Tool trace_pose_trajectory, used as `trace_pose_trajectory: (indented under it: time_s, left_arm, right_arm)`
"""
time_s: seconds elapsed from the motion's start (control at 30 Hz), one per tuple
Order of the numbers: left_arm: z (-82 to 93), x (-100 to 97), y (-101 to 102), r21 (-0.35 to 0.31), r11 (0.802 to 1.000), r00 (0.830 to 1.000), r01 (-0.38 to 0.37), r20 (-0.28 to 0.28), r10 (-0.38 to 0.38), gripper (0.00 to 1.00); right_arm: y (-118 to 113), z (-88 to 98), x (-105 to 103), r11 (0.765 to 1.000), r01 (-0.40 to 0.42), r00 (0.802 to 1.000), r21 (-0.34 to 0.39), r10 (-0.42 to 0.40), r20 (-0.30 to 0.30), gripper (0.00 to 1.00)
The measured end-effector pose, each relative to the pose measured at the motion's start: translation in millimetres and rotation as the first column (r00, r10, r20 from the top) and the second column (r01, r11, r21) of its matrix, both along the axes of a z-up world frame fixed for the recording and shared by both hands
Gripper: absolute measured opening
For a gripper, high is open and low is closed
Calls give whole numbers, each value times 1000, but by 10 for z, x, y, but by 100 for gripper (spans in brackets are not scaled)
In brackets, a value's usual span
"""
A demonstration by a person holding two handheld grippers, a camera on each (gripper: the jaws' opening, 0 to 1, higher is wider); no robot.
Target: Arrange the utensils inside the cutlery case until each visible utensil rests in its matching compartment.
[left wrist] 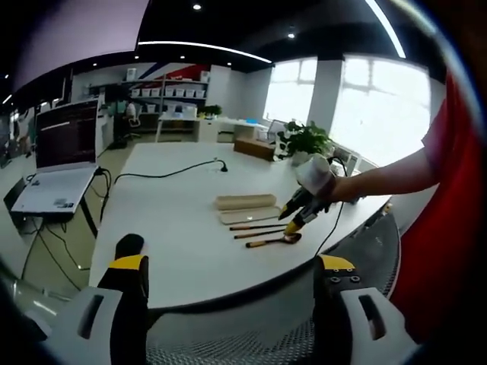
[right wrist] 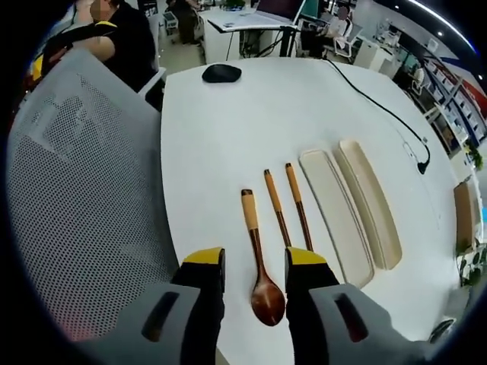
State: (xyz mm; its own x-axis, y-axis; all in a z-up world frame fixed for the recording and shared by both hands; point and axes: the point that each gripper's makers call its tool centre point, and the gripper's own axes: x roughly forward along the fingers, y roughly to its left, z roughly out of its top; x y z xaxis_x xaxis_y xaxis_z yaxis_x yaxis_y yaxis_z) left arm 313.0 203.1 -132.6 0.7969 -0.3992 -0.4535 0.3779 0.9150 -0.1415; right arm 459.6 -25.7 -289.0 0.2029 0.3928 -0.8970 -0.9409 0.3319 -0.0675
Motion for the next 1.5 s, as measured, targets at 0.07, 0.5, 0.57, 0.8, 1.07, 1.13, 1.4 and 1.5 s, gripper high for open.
trace_pose_trajectory:
  time_s: [0.07,0.5,0.57,0.8,1.07,1.13,1.4,1.5]
  left_arm:
    - [-9,-9,-10,8,1000,1000,14,-4,-14,91]
    - [3,27,13,20,1000,1000,23,2,-23,89]
    - [7,28,13,18,1000,1000,23,7,-23,89]
    - [41,-13,-4,11,1000,1000,21,22,-21,90]
    - [65,-45,48,14,1000,1000,2,20,-2,89]
    - [57,-54,41,18,1000,1000,3,13,-4,89]
    - [49,-72,12,34,999,1000,13,1,-13,88]
    - [65,-82,27,40,999,1000,9,4,-9,88]
  right_arm:
    - [9,12,11,1000,9,1000,9,-9,5,27]
    - [37,-112,20,999,-17,1000,-30,16,-16,23]
    - [43,-140,14,999,-25,999,-34,24,-21,23]
    - [26,-267,-17,997,-48,998,-62,45,-44,22]
    - [11,-305,-38,995,-68,997,-80,64,-52,20]
    - [3,-317,-21,995,-63,997,-80,59,-56,19]
    - [10,-422,26,992,-67,994,-105,57,-96,18]
    - [20,-463,16,991,-71,992,-117,59,-108,17]
